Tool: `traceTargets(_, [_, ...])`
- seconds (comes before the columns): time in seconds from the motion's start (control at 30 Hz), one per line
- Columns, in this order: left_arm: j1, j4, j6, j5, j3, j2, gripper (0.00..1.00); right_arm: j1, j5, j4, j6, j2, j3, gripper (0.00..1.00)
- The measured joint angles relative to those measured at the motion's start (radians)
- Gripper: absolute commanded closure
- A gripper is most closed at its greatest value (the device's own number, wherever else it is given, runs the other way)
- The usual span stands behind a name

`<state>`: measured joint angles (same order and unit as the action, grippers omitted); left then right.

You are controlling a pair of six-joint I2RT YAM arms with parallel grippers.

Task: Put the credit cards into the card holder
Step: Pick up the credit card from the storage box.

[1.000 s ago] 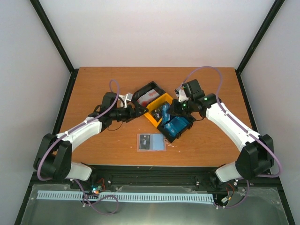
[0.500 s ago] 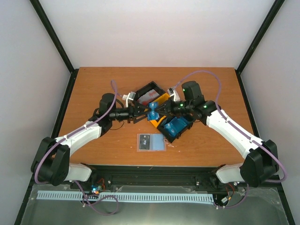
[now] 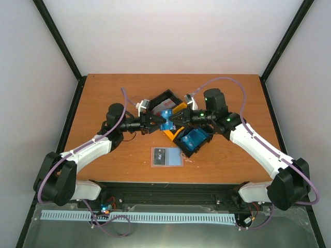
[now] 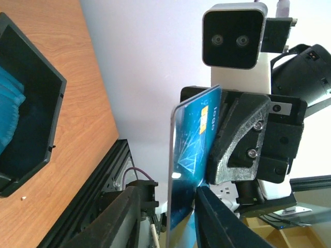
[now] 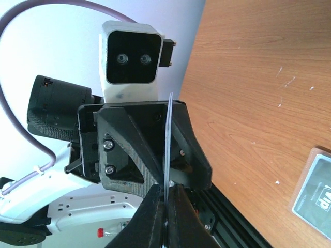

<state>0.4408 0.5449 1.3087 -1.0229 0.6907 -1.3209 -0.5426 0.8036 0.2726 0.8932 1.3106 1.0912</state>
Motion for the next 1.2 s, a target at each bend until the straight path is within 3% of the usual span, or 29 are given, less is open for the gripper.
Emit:
traceTargets(0.1, [0.0, 0.018, 0.016, -0.008, 0.003, 0.0, 0.97, 0.0, 0.006, -0.008, 0.006, 0.0, 0.0, 0.92])
traceTargets(0.23, [-0.002, 0.063, 0.037, -0.02, 0.016, 0.011, 0.99, 0.005, 0.008, -0.015, 0.008, -0.002, -0.01, 0.71])
traceTargets(0.33, [0.0, 0.07, 0.055, -0.024, 0.027, 0.015, 0.99, 0.002, 0.023, -0.061, 0.01, -0.021, -0.015, 0.64])
traceTargets(0.7, [0.003, 0.252, 0.305, -0.043, 0.073, 0.048, 0.99, 0.002, 0.018, -0.35, 0.127, -0.175, -0.102, 0.62])
traceTargets(0.97, [0.003, 0.385, 0.508, -0.03, 0.096, 0.062, 0.99, 0.002, 0.019, -0.509, 0.22, -0.191, -0.12, 0.73])
traceTargets(1.2, [0.003, 0.45, 0.599, -0.009, 0.104, 0.062, 0.99, 0.002, 0.024, -0.532, 0.235, -0.186, -0.13, 0.77])
